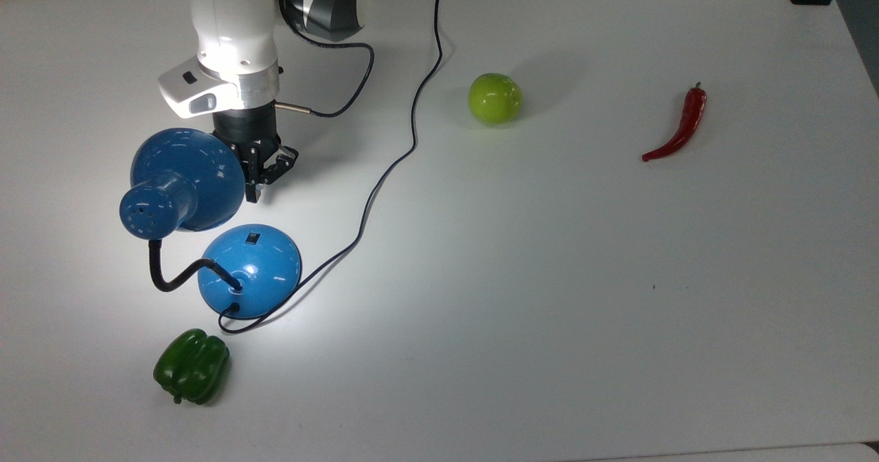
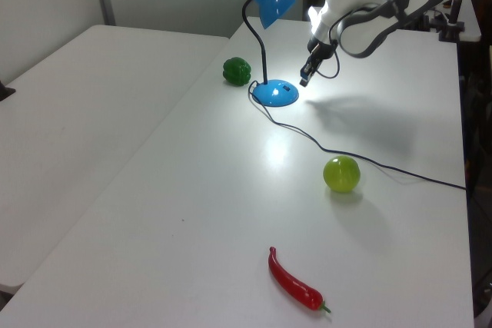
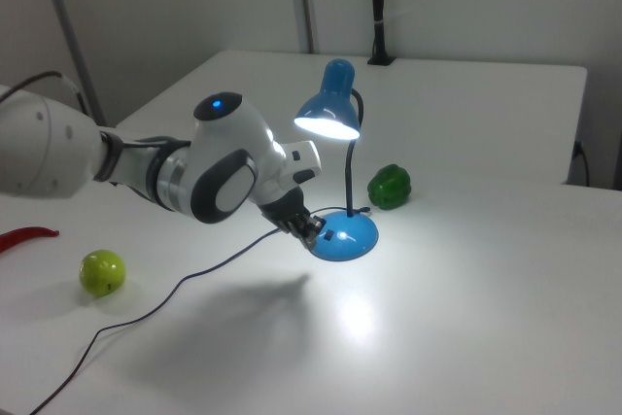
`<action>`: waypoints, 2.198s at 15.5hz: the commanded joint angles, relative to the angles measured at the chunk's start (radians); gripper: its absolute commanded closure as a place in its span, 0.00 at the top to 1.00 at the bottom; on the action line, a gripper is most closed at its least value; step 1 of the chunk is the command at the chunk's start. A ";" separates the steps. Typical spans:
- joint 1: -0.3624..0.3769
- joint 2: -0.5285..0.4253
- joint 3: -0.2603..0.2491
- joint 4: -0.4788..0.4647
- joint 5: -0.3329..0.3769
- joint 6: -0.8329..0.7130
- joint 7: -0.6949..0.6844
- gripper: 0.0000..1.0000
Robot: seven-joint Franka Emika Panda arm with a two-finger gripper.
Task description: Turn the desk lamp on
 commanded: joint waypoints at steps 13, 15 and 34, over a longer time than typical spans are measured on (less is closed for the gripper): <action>0.004 -0.346 0.028 0.235 0.073 -0.960 0.134 1.00; -0.004 -0.346 0.049 0.304 0.121 -1.002 0.197 1.00; -0.009 -0.333 0.293 0.352 0.008 -0.977 -0.052 1.00</action>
